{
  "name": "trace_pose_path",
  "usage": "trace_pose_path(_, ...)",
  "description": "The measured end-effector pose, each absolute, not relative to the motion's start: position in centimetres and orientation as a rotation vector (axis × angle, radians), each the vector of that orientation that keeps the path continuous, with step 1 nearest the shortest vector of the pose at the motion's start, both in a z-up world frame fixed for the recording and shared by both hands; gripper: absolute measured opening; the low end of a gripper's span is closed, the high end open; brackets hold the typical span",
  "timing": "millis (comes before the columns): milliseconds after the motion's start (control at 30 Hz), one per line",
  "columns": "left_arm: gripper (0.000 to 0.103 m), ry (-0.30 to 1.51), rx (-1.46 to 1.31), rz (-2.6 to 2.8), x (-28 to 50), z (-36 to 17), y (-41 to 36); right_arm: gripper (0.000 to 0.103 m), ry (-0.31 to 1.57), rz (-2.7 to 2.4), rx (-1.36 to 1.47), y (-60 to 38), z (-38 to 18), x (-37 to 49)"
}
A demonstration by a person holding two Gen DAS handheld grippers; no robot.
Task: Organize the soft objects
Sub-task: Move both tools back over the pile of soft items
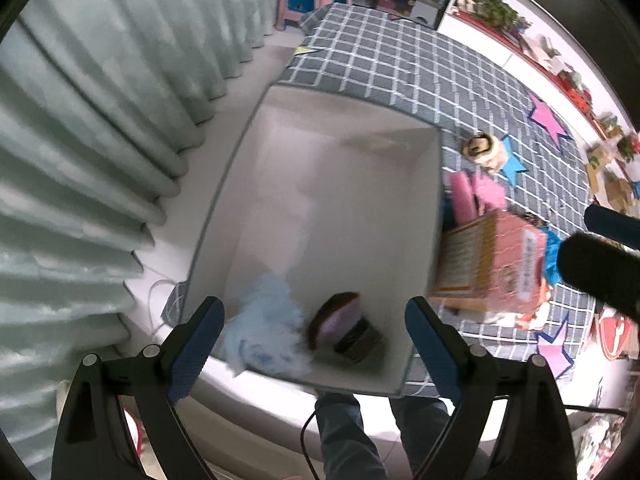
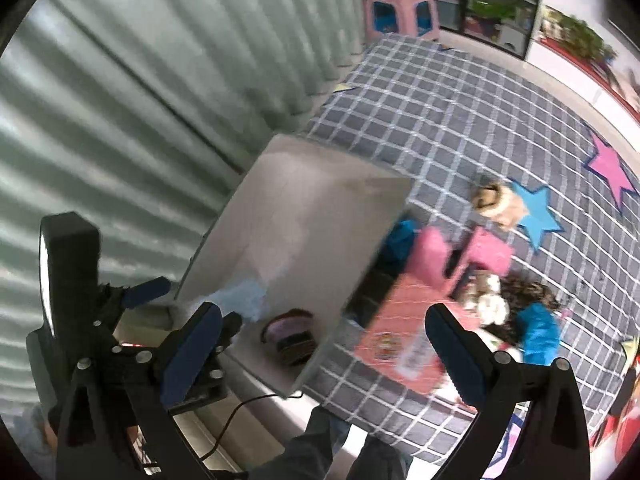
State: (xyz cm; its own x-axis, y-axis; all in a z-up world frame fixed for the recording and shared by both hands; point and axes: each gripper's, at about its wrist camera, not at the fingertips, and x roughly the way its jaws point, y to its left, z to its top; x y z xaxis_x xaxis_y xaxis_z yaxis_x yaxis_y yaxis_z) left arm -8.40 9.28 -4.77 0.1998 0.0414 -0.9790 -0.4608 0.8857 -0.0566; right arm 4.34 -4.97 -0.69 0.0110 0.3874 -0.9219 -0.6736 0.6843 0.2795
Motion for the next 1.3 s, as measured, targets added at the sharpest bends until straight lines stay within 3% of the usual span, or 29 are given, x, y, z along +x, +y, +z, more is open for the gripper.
trace_pose_path(233,0.094,1.342,-0.35,0.303,-5.4,-4.4,6.8,0.103,1.366,0.678,-0.162,-11.3,-2.2,9.4)
trace_pose_path(900,0.094,1.446,-0.252,0.15,7.9,-5.2,-1.2,0.103,1.625,0.358,0.082,-25.9,-14.0,17.8)
trace_pose_path(1300,0.094,1.58,-0.253,0.216,18.9,-12.0,-4.7,0.103,1.707,0.443,0.116,-26.6,-17.7,17.8)
